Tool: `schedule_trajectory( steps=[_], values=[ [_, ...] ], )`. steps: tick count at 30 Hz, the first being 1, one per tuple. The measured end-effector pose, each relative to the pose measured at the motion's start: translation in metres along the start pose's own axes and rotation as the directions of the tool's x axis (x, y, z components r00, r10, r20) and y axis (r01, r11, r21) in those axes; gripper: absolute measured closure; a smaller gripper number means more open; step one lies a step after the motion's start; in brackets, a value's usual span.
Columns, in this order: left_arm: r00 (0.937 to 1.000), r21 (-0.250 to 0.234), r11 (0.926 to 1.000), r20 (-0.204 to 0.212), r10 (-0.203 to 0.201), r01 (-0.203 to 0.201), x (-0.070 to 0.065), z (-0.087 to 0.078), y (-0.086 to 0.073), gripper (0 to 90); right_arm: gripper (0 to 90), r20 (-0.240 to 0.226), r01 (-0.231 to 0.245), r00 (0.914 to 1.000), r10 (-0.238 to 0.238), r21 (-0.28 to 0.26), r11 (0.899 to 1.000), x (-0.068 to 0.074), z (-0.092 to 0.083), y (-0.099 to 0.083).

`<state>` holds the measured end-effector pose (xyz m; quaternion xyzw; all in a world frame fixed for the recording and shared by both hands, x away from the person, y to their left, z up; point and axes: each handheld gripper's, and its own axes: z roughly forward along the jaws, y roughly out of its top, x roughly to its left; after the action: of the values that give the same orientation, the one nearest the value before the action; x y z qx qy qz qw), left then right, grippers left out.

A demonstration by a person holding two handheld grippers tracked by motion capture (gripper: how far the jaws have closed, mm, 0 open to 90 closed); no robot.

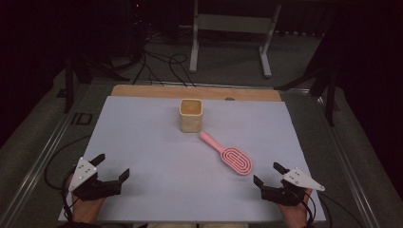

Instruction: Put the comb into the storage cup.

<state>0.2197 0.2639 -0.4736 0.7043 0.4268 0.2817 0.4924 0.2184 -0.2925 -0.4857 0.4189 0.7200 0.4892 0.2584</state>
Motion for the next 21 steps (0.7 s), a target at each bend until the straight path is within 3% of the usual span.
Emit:
schedule_trajectory(
  steps=[10,21],
  values=[
    [1.0000,-0.005,1.0000,-0.009,0.002,-0.002,-0.0003,0.0010,-0.0020,0.0,9.4,-0.013,-0.033,0.9994,0.033,-0.019,0.999,-0.0022,-0.0009,0.0015],
    [0.9997,-0.015,0.9999,-0.024,0.006,-0.007,-0.0021,0.0032,-0.0039,0.0,9.5,-0.050,-0.024,0.9985,0.023,-0.020,1.000,0.0069,0.0029,0.0074]
  ],
)
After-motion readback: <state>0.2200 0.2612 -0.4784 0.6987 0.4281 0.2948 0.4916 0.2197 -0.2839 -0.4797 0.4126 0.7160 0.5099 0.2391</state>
